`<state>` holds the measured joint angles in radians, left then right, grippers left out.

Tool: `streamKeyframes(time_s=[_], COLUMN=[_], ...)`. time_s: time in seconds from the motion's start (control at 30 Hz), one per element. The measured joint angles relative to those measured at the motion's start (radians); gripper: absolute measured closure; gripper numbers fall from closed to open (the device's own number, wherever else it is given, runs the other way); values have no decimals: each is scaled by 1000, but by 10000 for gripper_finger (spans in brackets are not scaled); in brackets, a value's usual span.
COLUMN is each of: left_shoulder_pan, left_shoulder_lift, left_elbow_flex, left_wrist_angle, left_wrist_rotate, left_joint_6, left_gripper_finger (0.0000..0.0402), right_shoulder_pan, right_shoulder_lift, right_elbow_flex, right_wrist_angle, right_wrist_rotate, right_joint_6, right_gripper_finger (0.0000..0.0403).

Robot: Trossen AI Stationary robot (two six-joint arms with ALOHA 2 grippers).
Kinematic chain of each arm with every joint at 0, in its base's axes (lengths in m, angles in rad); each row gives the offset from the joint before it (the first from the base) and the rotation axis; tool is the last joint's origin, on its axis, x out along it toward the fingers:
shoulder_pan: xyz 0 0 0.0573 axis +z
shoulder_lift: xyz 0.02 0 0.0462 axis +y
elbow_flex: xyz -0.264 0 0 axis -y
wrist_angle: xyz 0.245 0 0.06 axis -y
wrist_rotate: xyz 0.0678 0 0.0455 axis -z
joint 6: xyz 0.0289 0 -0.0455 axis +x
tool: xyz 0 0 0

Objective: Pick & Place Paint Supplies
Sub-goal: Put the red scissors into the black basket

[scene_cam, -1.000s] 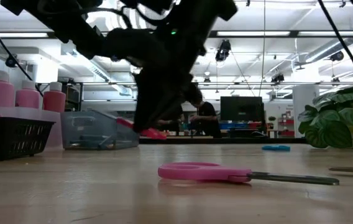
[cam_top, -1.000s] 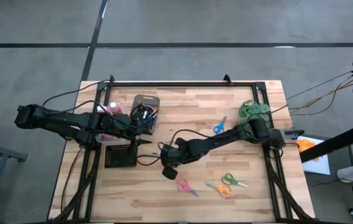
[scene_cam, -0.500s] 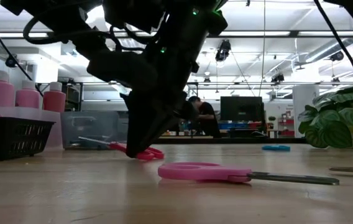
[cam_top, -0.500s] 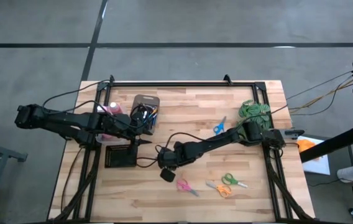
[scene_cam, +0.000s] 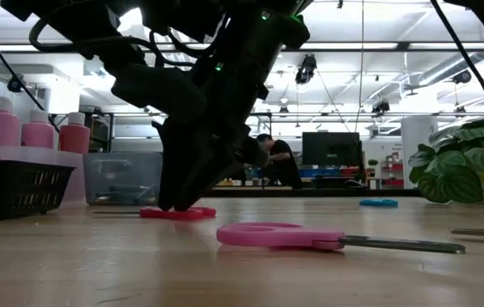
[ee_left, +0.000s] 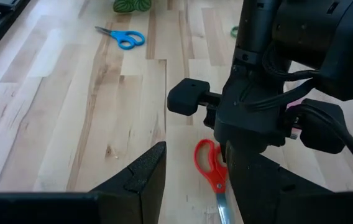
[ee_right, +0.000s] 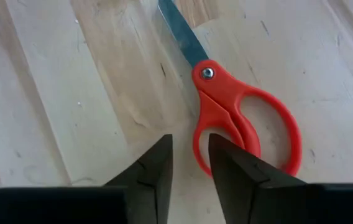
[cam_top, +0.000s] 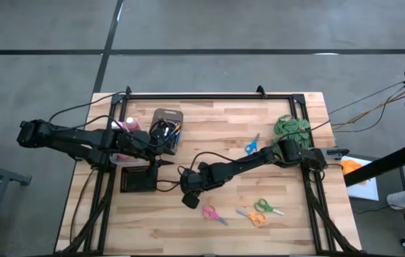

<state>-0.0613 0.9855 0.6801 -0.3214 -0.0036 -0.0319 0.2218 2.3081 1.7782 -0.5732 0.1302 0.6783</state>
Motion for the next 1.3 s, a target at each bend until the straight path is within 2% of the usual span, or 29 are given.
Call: streamKeyframes(time_s=[0.33,0.43,0.67,0.77,0.97,1.3], left_shoulder_pan=[0,0,0,0,0,0], left_shoulder_lift=[0,0,0,0,0,0], left_elbow_flex=[0,0,0,0,0,0], left_wrist_angle=[0,0,1,1,0,-7], left_wrist_rotate=[0,0,0,0,0,0], left_joint_6=[0,0,0,0,0,0], left_gripper_finger=[236,236,236,236,236,236], right_shoulder_pan=[6,23,59,69,76,130], right_shoulder_lift=[-5,-29,-87,-122,-225,-542], right_elbow_flex=[0,0,-27,-67,-243,-740], right_wrist_angle=[3,0,18,58,283,782], right_wrist_rotate=[1,8,107,116,95,102], right_joint_6=[-13,-63,-110,-126,-190,-294], right_gripper_finger=[294,294,294,294,294,294])
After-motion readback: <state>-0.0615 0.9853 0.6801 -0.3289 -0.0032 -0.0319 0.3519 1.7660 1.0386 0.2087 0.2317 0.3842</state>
